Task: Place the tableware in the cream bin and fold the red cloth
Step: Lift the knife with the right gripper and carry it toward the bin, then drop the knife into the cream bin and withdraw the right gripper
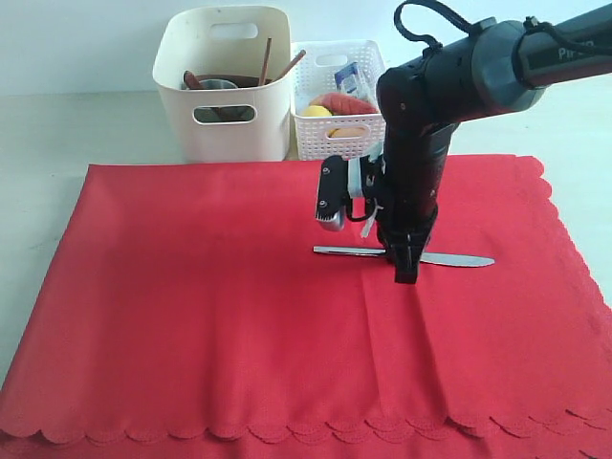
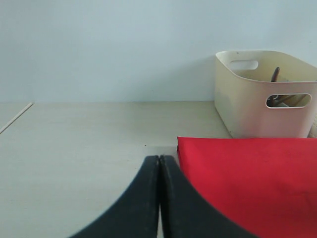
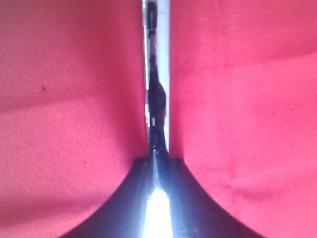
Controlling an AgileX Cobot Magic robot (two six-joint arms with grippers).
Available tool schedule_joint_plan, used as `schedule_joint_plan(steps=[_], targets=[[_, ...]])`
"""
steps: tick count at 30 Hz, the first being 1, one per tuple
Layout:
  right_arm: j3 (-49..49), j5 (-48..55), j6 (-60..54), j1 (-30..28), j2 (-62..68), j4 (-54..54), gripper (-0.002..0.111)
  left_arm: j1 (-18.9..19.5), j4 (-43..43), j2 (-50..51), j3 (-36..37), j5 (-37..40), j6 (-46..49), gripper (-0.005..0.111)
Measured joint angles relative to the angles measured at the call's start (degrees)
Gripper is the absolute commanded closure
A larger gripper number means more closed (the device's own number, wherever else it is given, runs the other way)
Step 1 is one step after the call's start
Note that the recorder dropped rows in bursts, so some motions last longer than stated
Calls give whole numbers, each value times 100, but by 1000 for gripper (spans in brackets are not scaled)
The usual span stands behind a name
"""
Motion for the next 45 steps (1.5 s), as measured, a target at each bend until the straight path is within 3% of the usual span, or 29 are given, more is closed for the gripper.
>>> schedule_joint_plan(steps=[13,19,24,37,42,45], targets=[[40,51,-125,0,-834,335,108,0,0,0,0,0,0,104],[40,-236,-675,0,-1446,1459,108,0,0,0,0,0,0,104],[49,-803,-1554,0,-1833,2991,108,0,0,0,0,0,0,104],[49,-2107,-5030,237,-1873,8388,108,0,0,0,0,0,0,104],[49,-2475,-6565,620,-1632,9967,108,0,0,0,0,0,0,104],[-96,-2698,-7032,767,-1430,10290,108,0,0,0,0,0,0,104]])
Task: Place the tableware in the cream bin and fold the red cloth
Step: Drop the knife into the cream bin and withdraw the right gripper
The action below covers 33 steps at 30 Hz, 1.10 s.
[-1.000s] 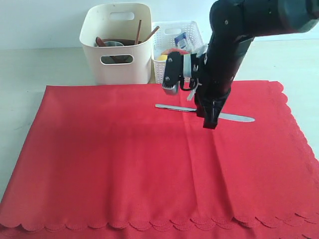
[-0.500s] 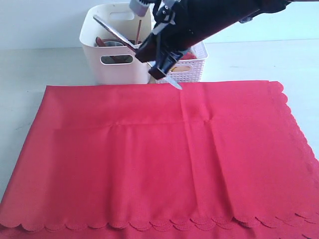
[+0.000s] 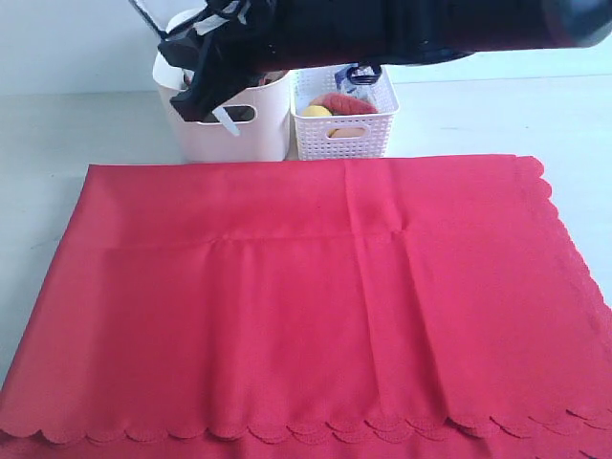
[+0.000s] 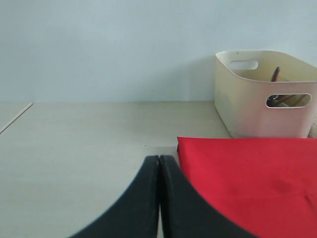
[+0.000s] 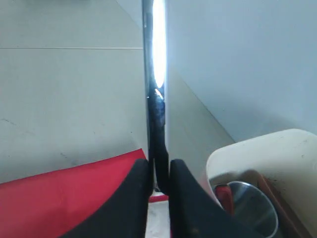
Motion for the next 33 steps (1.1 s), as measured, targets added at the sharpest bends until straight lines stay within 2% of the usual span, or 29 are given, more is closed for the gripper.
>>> schedule_joint_plan(steps=[10,29,32,33], targets=[[-693,-327,145,10,445,150,108,0,0,0,0,0,0,104],[-2166,-1764,782,10,1255,189,108,0,0,0,0,0,0,104],[-2321,-1924,836,10,1429,201,103,0,0,0,0,0,0,104],[-2368,-1980,845,10,1482,201,98,0,0,0,0,0,0,104]])
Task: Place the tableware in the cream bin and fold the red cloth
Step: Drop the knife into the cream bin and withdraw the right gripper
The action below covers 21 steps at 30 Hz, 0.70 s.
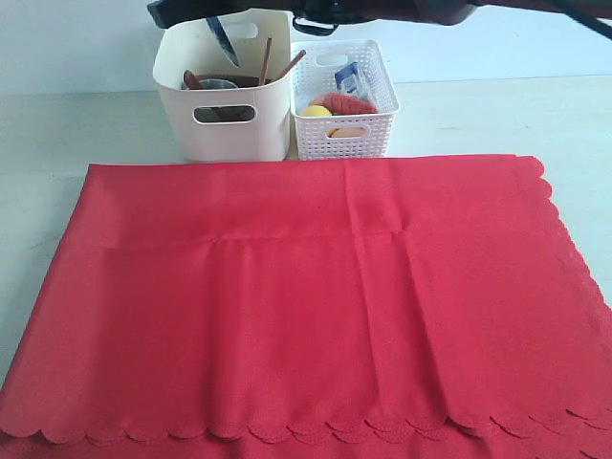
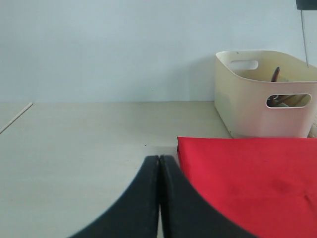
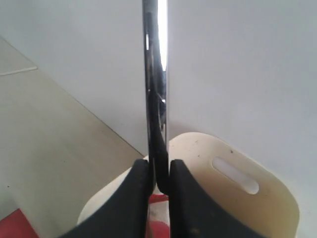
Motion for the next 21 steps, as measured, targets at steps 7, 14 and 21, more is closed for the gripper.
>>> schedule_joint_plan(steps=[7,14,21], targets=[[-244,-507,237,0,279,0,46,0,0,0,0,0,0,104],[-257,-469,1333,0,298,24,25,0,0,0,0,0,0,104],[-99,160,2190,0,-78,-9,38,0,0,0,0,0,0,104]])
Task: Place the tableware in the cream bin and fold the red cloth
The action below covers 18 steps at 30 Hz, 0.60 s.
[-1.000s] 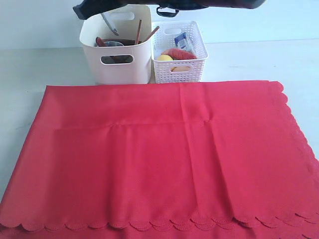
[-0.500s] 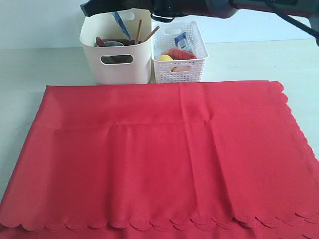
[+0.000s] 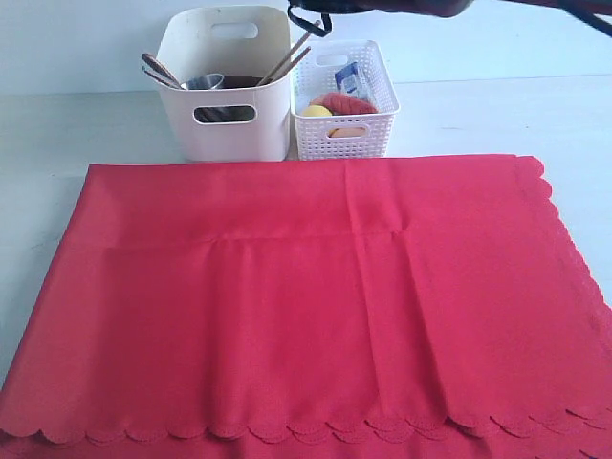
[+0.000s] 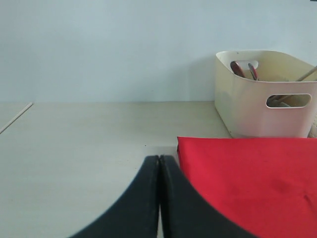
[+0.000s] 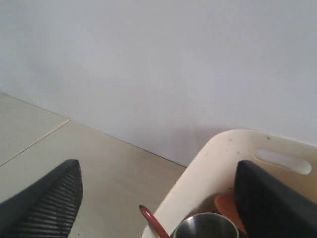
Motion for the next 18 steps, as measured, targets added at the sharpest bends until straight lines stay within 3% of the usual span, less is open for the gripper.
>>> schedule_joint_plan(steps=[6,13,18], targets=[[872,-185,33,0,-657,-267,65,0,0,0,0,0,0,104],[2217,-1313,-722,0,-1845,-205,108,0,0,0,0,0,0,104],[2932,-2892,-1788,0,-2727,-52,108,0,0,0,0,0,0,104]])
